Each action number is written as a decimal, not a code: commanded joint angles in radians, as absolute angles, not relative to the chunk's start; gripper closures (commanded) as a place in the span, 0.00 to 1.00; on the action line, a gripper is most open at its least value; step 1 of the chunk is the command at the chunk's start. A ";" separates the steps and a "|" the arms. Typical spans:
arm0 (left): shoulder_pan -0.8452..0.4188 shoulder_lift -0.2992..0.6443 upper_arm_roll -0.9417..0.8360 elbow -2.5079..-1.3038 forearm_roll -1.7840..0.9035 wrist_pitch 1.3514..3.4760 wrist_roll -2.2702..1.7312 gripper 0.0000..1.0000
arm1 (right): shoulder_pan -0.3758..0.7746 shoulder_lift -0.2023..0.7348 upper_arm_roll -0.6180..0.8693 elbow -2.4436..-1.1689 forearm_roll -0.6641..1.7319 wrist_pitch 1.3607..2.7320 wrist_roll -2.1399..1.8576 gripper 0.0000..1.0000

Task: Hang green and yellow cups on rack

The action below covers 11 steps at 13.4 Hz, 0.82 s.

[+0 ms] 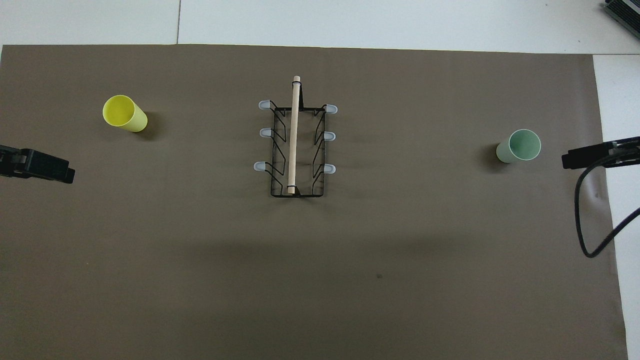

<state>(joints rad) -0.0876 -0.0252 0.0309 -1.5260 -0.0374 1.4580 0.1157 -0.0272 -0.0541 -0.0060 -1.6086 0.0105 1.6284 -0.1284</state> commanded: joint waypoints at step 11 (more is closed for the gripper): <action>-0.100 -0.045 0.044 -1.551 -0.025 1.488 0.103 0.00 | -0.003 -0.048 0.000 -1.638 -0.009 1.657 -0.121 0.00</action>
